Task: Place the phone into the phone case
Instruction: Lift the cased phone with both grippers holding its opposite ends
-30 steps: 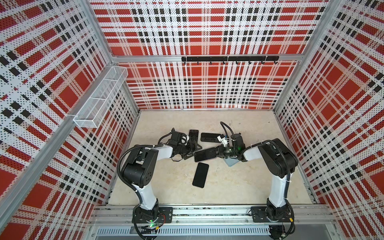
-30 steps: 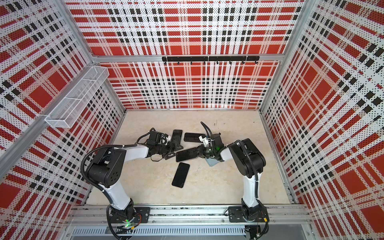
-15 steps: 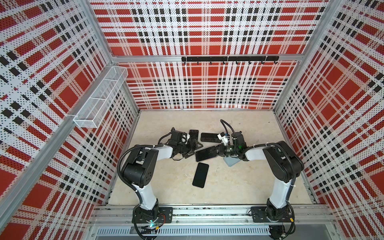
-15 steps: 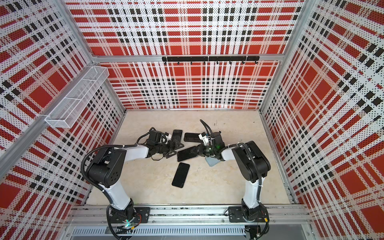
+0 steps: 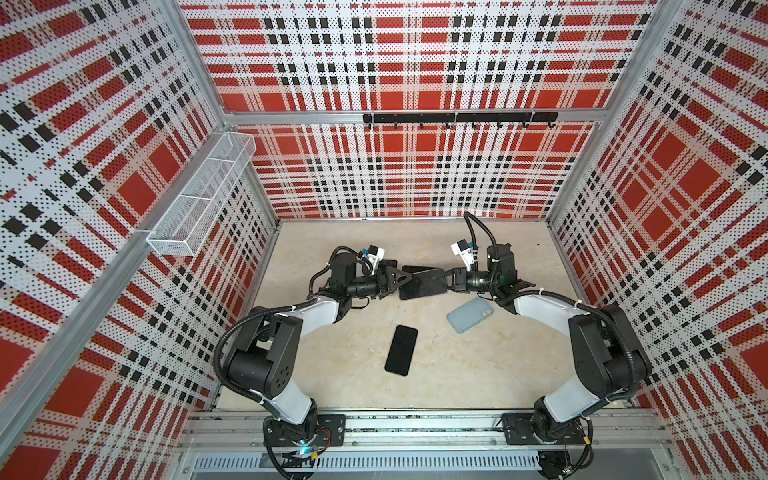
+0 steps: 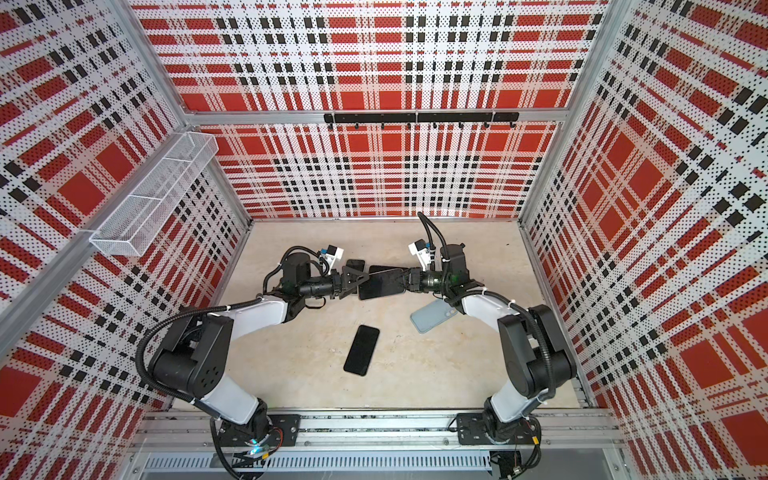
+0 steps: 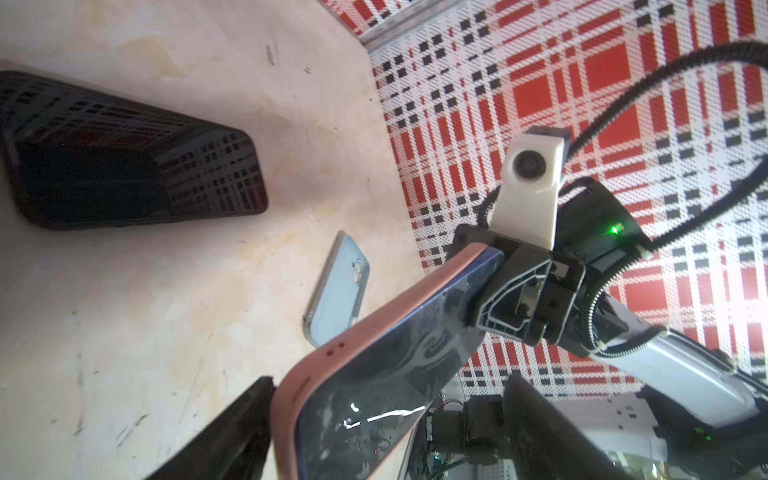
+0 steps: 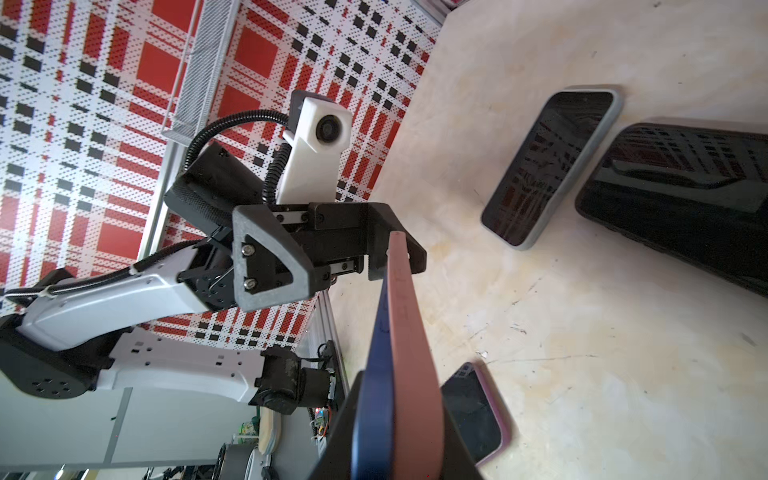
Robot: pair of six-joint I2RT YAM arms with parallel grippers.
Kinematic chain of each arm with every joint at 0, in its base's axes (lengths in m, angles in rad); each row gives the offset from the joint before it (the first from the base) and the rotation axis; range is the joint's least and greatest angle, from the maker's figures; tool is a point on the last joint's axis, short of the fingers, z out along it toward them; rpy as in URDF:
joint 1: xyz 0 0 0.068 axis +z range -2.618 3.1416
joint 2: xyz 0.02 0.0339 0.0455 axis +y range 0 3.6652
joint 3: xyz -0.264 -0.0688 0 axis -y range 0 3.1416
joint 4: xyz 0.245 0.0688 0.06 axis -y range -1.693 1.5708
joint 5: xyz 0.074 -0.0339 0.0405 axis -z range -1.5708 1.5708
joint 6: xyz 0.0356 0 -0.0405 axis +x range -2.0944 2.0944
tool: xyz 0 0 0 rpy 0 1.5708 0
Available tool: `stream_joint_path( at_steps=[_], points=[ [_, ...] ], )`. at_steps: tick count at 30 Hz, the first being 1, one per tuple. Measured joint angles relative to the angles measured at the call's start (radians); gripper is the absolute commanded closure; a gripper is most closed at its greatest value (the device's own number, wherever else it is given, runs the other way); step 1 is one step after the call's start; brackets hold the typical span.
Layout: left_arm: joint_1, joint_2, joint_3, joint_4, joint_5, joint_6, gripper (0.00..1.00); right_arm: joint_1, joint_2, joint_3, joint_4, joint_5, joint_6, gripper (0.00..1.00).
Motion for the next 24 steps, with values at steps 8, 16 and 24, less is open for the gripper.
stream_joint_path(
  at_steps=[8,16,24],
  points=[
    [-0.047,0.002,-0.033,0.259,0.043,-0.142,0.46,-0.004,-0.027,0.001,0.049,-0.085,0.041,1.0],
    [-0.055,0.133,-0.051,0.641,0.073,-0.352,0.79,-0.01,-0.027,0.0,0.093,-0.105,0.096,0.94],
    [-0.057,0.139,-0.05,0.734,0.084,-0.407,0.94,-0.023,-0.039,0.0,0.111,-0.114,0.115,0.78]
  ],
)
